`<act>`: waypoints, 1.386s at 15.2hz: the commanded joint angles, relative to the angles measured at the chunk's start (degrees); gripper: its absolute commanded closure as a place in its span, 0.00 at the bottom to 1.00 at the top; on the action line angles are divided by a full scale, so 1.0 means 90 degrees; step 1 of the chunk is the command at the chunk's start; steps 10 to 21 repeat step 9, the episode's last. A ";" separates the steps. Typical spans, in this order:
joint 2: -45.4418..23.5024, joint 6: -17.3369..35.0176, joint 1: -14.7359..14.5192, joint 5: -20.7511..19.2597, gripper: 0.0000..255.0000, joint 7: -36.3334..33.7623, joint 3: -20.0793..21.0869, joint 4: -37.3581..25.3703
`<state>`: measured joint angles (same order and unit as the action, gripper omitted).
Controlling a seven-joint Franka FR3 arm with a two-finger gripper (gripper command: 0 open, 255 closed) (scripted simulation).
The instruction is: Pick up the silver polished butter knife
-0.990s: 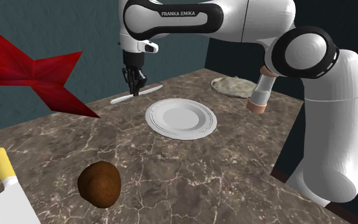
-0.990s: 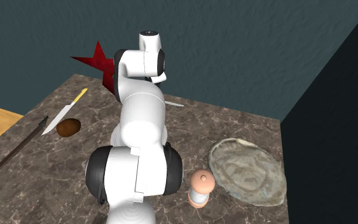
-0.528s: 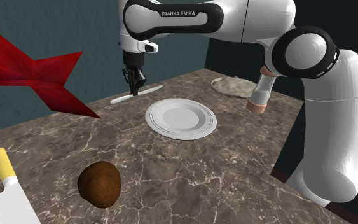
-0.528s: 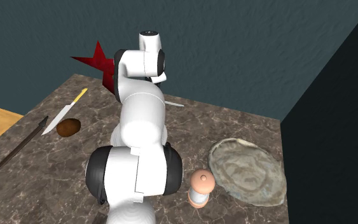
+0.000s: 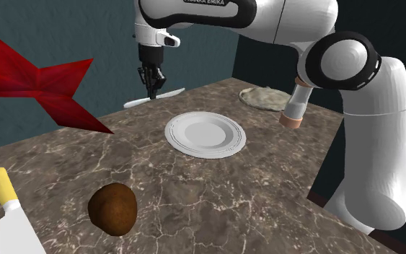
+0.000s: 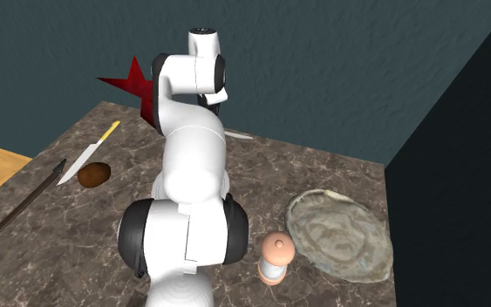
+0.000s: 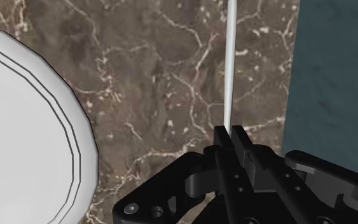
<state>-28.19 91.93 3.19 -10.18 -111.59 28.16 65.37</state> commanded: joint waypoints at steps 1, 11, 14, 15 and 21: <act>-0.0083 -0.0224 -0.0067 -0.0033 1.00 -0.0004 -0.0005 -0.0306; -0.0406 -0.0976 -0.0328 -0.0165 1.00 -0.0004 -0.0039 -0.1391; -0.0406 -0.0976 -0.0328 -0.0165 1.00 -0.0004 -0.0039 -0.1391; -0.0406 -0.0976 -0.0328 -0.0165 1.00 -0.0004 -0.0039 -0.1391; -0.0406 -0.0976 -0.0328 -0.0165 1.00 -0.0004 -0.0039 -0.1391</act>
